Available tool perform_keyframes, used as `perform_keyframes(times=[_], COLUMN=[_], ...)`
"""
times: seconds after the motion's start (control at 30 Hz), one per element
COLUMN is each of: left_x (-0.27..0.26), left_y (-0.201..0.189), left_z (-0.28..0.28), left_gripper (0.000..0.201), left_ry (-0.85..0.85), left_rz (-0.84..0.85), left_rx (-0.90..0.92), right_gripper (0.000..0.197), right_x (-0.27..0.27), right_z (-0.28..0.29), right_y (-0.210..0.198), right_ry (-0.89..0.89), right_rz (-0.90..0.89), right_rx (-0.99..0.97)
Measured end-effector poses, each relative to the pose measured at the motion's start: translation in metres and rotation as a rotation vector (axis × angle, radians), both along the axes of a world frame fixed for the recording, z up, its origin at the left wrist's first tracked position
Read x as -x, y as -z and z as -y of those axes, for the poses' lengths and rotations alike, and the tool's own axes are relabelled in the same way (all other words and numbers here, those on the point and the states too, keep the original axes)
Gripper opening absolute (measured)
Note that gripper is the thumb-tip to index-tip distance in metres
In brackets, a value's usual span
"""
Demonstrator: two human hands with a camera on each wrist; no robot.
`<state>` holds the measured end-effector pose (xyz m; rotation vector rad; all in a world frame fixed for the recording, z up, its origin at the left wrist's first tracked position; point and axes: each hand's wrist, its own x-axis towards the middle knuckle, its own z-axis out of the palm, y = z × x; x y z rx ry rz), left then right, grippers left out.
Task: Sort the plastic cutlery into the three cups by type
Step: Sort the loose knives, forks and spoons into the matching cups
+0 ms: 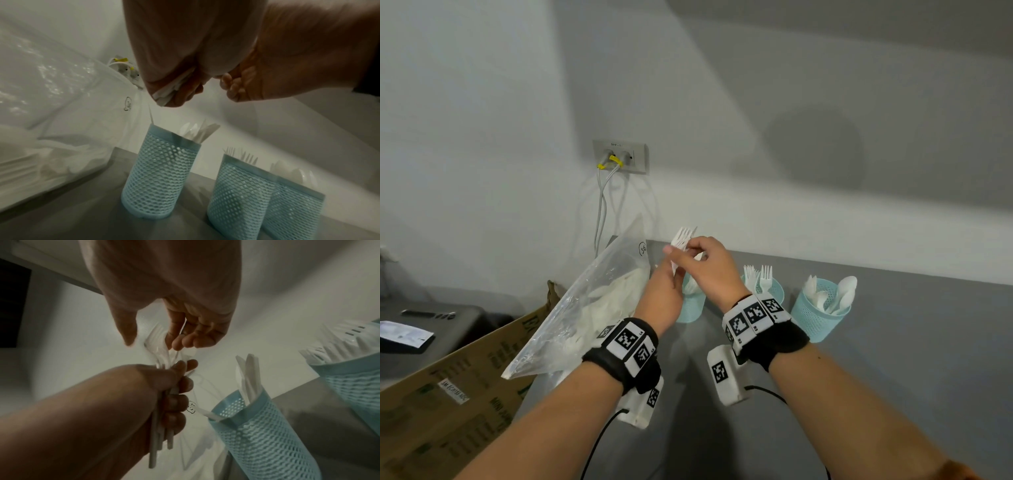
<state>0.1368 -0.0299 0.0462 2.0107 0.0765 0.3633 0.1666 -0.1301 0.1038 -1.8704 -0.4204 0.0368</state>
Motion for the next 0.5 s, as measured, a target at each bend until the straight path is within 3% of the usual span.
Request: perform_keyframes(times=[0.07, 0.2, 0.37, 0.5], left_x=[0.003, 0.002, 0.006, 0.004], left_y=[-0.006, -0.016, -0.031, -0.038], left_z=[0.006, 0.02, 0.045, 0.064], left_gripper=[0.037, 0.011, 0.032, 0.015], left_ry=[-0.004, -0.005, 0.118, 0.175], left_rz=[-0.02, -0.098, -0.131, -0.174], left_rx=[-0.014, 0.052, 0.252, 0.398], right_gripper=[0.021, 0.018, 0.018, 0.022], right_x=[0.0, -0.002, 0.0, -0.003], right_z=[0.005, 0.021, 0.05, 0.074], right_y=[0.001, 0.002, 0.003, -0.005], right_ry=[0.027, 0.045, 0.047, 0.082], right_rz=[0.019, -0.039, -0.177, -0.172], right_rx=[0.028, -0.041, -0.173, -0.235])
